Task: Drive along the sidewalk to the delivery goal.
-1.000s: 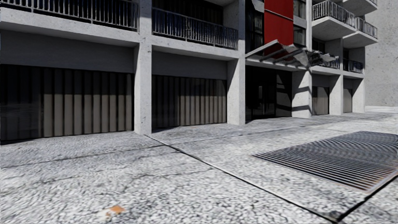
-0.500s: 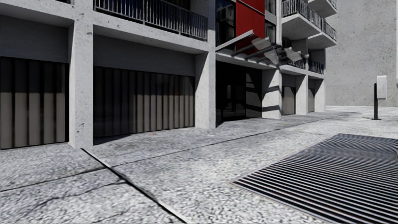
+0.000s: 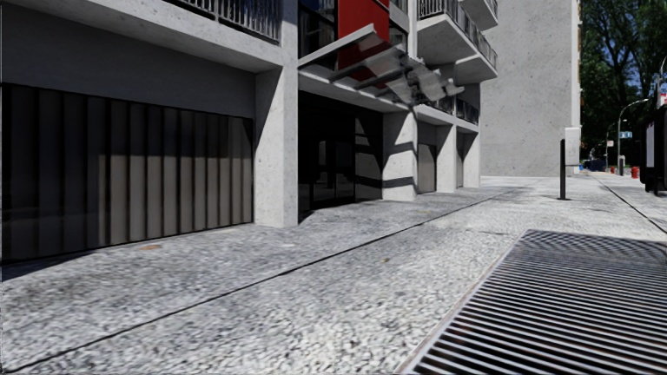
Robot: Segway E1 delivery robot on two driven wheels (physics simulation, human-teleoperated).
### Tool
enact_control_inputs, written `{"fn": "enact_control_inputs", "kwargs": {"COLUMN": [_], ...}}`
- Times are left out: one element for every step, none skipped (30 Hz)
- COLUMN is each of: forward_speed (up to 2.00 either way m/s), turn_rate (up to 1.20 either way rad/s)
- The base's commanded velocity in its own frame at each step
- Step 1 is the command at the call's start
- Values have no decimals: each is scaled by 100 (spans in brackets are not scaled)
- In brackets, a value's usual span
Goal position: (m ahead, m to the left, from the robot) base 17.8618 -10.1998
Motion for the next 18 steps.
{"fn": "enact_control_inputs", "kwargs": {"forward_speed": [200,200,200,200,200,200,200,200,200,200,200,200,200,200,200,200,200,200], "turn_rate": [-49,-49,-49,-49,-49,-49,-49,-49,-49,-49,-49,-49,-49,-49,-49,-49,-49,-49]}}
